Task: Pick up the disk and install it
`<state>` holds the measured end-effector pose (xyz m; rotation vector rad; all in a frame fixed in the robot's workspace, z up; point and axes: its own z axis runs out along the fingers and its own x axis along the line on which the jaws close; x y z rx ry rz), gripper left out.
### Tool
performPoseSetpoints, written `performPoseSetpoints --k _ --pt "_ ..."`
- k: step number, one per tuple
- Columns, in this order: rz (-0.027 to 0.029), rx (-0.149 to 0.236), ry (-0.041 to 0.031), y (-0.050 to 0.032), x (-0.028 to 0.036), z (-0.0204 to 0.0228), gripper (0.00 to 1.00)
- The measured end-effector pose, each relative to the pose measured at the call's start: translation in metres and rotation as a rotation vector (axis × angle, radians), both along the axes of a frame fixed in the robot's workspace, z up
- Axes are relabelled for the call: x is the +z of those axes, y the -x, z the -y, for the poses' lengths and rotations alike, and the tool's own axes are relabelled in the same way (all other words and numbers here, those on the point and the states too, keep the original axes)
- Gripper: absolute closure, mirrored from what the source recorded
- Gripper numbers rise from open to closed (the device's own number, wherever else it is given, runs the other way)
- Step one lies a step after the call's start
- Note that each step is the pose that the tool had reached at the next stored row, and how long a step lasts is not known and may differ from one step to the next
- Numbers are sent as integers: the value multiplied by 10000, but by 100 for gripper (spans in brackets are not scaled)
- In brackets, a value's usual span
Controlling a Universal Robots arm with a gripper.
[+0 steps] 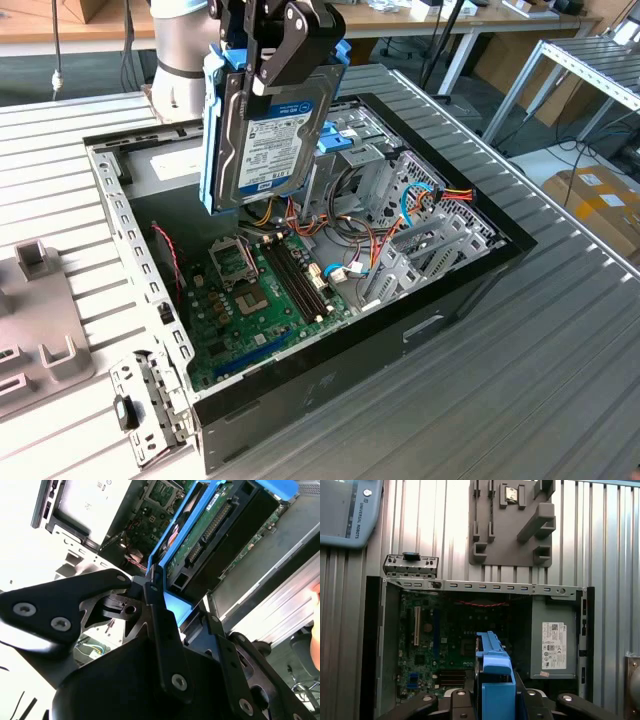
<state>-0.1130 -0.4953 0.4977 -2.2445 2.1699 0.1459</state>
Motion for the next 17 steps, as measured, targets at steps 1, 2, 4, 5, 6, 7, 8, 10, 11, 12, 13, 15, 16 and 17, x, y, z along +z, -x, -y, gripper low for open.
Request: performPoseSetpoints --k 1,2,4,5,6,7,8,10,11,12,13,15,16,17 --pt "0 0 0 0 0 8 63" --pt "0 0 0 0 0 14 63" --pt "0 0 0 0 -1 25 63" --pt "0 0 -1 0 -1 29 63" --pt "0 0 1 -1 0 35 63" --pt "0 0 0 -1 -1 39 63" --pt "0 0 -1 -1 -1 46 63" --pt "0 0 0 -1 -1 57 63" --pt "0 0 -1 -1 -1 62 63" --pt "0 0 0 -1 -1 71 63" --pt "0 0 0 -1 -1 75 63" --pt "0 0 0 -1 -1 85 63" --pt "0 0 0 -1 -1 90 63" --pt "0 0 0 -1 -1 95 63"
